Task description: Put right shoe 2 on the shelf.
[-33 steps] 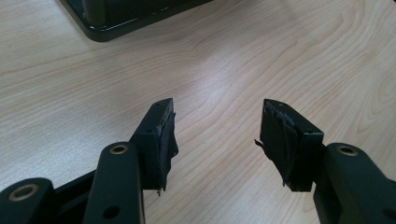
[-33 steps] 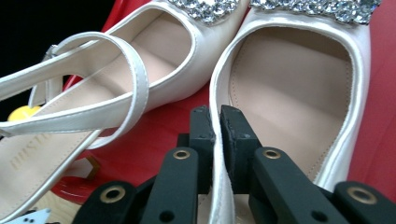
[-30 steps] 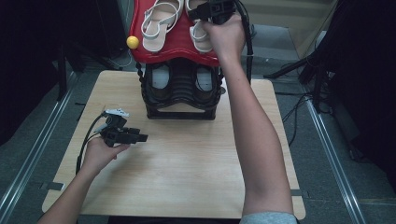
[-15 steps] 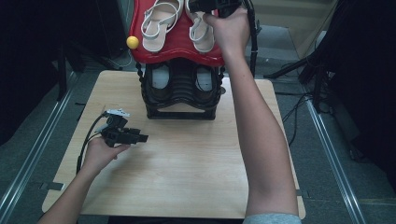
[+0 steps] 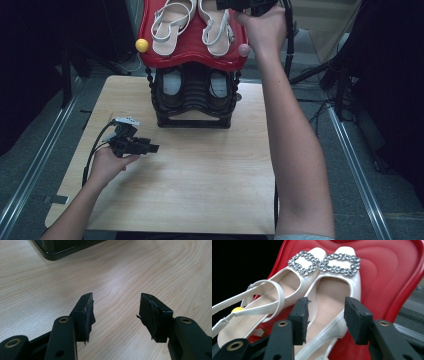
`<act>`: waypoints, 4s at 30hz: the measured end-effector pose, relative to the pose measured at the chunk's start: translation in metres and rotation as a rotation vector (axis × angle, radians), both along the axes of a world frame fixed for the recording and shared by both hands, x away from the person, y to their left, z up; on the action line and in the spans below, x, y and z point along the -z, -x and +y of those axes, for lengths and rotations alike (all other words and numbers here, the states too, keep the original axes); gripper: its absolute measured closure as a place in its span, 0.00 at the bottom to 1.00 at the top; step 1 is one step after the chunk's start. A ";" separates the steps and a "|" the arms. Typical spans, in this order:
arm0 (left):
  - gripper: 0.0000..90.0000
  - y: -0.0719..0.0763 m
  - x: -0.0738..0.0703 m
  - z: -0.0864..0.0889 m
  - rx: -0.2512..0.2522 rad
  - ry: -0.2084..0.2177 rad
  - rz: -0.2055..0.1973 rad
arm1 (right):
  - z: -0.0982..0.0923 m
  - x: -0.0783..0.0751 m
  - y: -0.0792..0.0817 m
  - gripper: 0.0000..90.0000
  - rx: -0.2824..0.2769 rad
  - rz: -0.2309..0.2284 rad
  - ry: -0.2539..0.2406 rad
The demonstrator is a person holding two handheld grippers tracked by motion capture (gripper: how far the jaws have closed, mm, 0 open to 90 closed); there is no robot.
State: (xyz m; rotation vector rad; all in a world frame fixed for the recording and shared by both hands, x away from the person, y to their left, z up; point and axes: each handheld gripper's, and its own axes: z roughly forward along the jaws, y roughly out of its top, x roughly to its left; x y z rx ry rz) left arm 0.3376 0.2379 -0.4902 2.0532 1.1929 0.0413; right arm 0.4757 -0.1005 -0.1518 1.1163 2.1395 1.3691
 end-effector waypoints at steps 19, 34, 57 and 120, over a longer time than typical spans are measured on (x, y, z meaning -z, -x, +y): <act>0.51 0.000 0.000 0.001 0.001 -0.005 0.002 | -0.056 0.031 0.002 0.57 0.073 0.033 -0.016; 0.51 0.001 0.000 0.001 -0.004 -0.001 0.002 | -0.096 0.073 0.005 0.57 0.126 0.064 -0.040; 0.45 0.003 -0.003 0.004 -0.004 0.035 -0.036 | -0.125 0.146 0.021 0.41 0.175 0.118 -0.062; 0.39 0.004 0.000 0.002 0.009 0.015 -0.115 | -0.104 0.313 0.124 0.40 0.071 0.163 -0.043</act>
